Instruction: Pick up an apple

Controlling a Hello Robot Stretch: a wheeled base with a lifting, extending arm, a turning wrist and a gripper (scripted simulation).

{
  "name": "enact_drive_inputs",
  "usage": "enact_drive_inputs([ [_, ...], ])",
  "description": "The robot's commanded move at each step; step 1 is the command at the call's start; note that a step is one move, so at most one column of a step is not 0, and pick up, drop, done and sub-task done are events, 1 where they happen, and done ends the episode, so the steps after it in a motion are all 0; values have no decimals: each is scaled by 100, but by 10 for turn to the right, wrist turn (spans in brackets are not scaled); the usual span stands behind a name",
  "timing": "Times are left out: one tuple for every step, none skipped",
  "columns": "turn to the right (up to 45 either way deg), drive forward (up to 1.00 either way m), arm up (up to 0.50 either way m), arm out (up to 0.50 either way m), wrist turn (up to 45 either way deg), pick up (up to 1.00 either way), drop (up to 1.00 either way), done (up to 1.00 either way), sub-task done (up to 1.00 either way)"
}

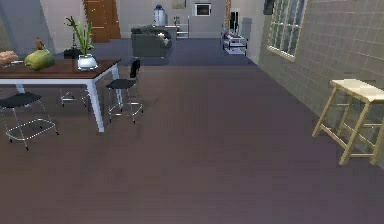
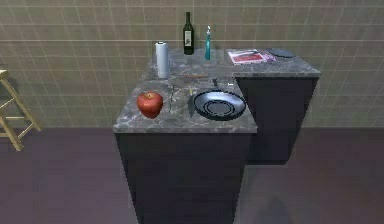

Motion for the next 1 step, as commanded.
enact_drive_inputs([
  [0, 0, 50, 0, 0, 0, 0, 0, 0],
])
